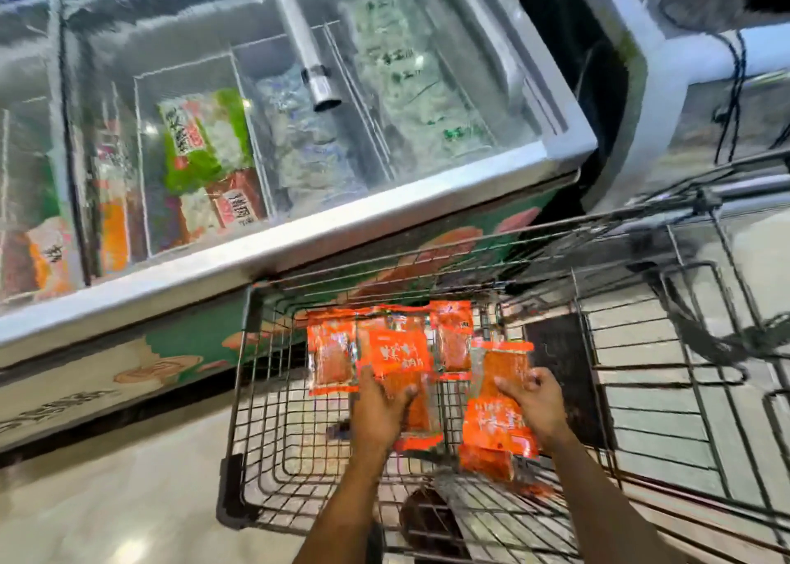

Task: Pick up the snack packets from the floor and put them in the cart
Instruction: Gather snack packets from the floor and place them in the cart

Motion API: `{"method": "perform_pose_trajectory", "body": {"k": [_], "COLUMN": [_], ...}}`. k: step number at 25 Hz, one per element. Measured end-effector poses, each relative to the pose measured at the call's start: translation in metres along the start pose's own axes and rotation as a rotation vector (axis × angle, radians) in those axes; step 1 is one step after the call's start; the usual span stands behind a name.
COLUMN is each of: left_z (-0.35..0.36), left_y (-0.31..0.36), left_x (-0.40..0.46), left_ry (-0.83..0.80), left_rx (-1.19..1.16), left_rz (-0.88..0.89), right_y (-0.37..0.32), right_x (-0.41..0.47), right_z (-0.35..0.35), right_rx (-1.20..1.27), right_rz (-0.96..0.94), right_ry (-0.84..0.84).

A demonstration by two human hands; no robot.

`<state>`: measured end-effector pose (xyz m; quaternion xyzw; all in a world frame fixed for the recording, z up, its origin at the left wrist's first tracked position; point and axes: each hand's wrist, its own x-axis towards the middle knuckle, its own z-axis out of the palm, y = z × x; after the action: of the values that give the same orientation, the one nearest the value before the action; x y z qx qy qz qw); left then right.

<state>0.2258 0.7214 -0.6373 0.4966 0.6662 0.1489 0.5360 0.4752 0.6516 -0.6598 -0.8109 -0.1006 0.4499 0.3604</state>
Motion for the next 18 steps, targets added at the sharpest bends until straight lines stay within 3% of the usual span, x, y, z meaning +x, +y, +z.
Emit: {"method": "perform_pose_trajectory", "body": {"k": [7,14,18], "left_z": [0.077,0.116,0.14], "left_y": [-0.061,-0.08,-0.085], "left_x": [0.104,0.175,0.18], "left_ry": [-0.092,-0.006,0.078], "left_rx": [0.064,0.199,0.299], "left_rz": [0.042,0.109,0.047], "right_y": [0.071,0.073,0.08], "right_x": [0.117,0.196,0.206], "right_z": [0.041,0.074,0.085], "right_rx": [-0.077,-0.323,-0.506], "right_rz": [-0.009,-0.108,-0.097], "right_ry": [0.018,0.076,0.086]}}
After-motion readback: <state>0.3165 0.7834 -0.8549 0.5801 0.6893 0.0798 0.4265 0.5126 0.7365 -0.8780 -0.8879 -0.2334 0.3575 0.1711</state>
